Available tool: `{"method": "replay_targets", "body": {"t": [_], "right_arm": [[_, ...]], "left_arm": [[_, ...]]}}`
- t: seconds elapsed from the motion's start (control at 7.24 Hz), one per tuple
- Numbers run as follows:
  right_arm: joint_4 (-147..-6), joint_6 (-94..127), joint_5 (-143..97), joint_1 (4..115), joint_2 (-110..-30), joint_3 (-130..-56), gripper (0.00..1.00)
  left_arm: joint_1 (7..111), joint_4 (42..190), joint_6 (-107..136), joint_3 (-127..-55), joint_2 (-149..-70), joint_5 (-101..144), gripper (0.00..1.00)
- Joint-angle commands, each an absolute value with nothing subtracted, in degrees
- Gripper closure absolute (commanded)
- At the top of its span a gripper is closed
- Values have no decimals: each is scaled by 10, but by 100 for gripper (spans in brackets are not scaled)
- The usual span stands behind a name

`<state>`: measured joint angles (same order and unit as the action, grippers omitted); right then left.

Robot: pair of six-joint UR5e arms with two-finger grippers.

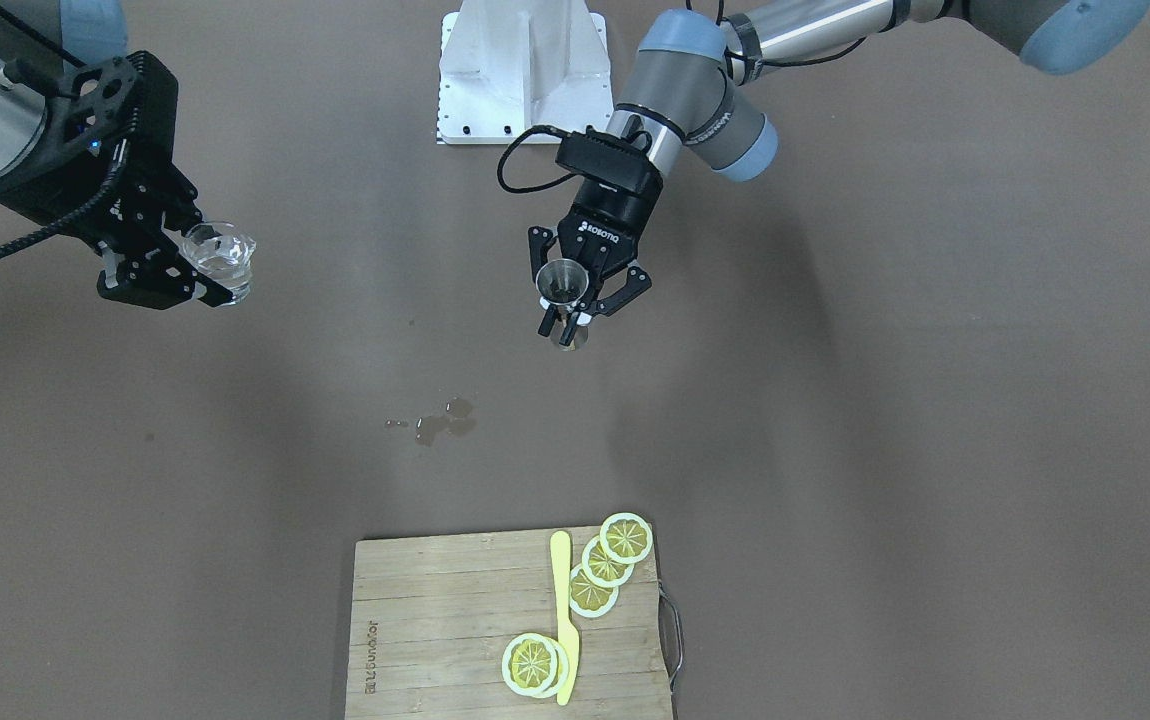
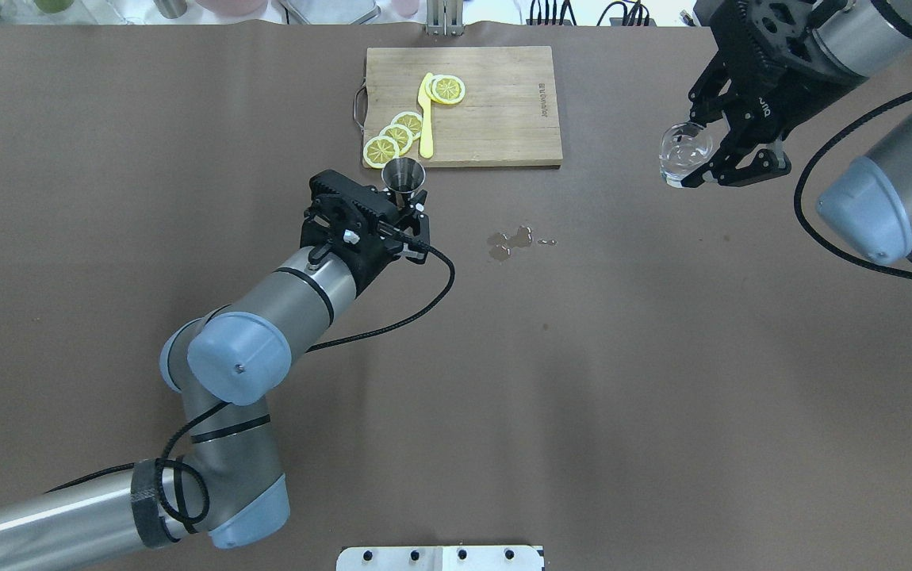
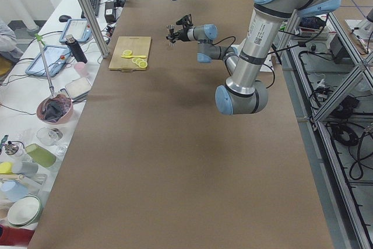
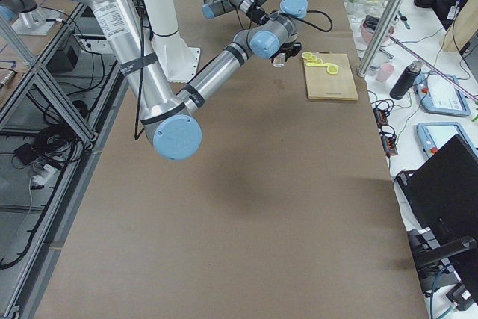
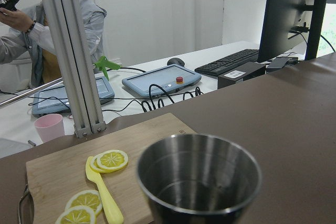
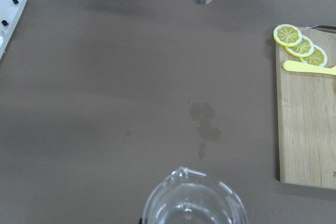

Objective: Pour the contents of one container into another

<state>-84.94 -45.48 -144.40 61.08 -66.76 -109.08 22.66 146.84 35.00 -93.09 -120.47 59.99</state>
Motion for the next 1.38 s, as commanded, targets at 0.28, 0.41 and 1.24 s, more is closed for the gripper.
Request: {"method": "replay_targets", "body": {"t": [0.28,0.41,1.24], "right_arm": [[-651,-455,-1507,614,-785,-1052,100],[-620,-455,-1523,621,-789,-1029,100],[-421,-459,-1531,629,-786,-850,100]], "left_arm": [[358,1477,359,-964,-1084,718,100],[381,1490,359,-963,-1061,727,100],[422,1838,468,-820,-912,725,100]]}}
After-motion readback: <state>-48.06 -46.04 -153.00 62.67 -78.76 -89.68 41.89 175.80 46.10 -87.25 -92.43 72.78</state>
